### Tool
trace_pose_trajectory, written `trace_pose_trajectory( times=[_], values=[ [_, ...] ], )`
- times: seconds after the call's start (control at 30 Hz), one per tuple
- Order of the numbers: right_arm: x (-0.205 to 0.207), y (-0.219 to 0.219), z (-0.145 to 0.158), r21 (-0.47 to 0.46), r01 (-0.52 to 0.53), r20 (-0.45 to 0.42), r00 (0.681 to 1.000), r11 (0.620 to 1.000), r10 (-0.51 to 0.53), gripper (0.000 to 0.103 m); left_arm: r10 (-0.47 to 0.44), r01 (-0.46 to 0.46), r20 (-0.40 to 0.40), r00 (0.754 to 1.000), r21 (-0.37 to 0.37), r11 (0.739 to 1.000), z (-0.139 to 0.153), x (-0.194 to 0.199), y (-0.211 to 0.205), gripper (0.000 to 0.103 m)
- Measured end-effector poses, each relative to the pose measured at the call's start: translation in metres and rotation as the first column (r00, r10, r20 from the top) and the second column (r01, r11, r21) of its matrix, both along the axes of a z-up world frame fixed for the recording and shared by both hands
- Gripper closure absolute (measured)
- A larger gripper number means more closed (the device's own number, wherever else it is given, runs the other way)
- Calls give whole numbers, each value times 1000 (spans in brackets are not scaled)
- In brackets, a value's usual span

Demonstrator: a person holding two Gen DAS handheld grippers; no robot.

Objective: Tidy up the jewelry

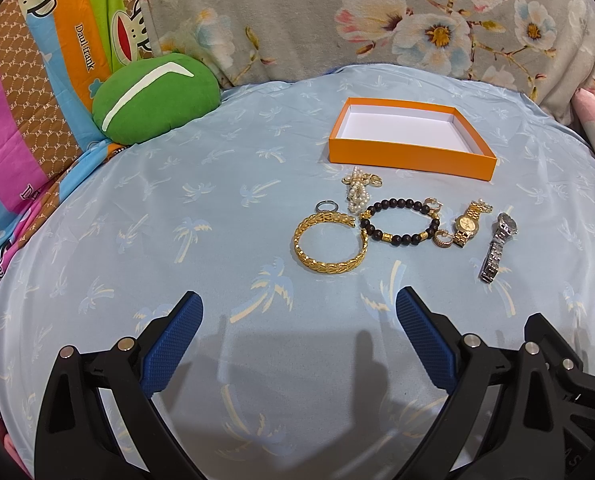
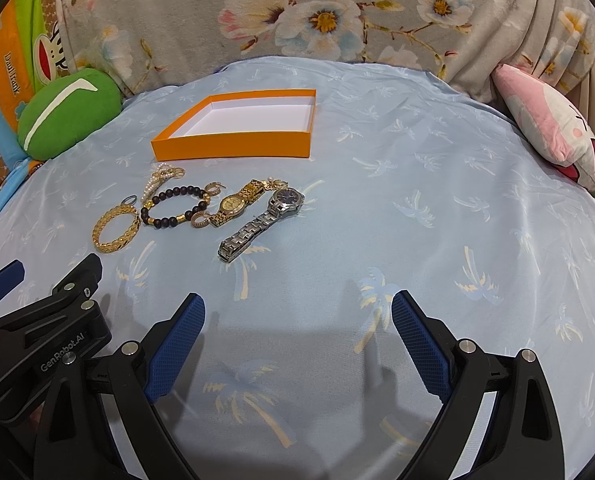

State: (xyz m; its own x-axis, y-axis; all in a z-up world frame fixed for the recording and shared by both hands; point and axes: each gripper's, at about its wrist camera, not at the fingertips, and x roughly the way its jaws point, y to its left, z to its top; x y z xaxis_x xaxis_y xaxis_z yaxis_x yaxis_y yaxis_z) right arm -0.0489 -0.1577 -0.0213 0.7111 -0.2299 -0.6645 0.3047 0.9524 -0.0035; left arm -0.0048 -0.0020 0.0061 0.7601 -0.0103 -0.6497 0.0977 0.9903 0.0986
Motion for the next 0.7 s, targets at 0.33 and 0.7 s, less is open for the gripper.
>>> trace_pose_trajectory(
  times=[0.33,0.7],
  values=[
    [0,-2,-3,15,1,-14,1000,1000,-1,10,-1,1,2,1000,-1,1000,2,2,3,8],
    [24,-18,8,89,28,-20,999,996,-27,10,-22,20,-34,999,-49,999,6,15,29,7]
  ],
)
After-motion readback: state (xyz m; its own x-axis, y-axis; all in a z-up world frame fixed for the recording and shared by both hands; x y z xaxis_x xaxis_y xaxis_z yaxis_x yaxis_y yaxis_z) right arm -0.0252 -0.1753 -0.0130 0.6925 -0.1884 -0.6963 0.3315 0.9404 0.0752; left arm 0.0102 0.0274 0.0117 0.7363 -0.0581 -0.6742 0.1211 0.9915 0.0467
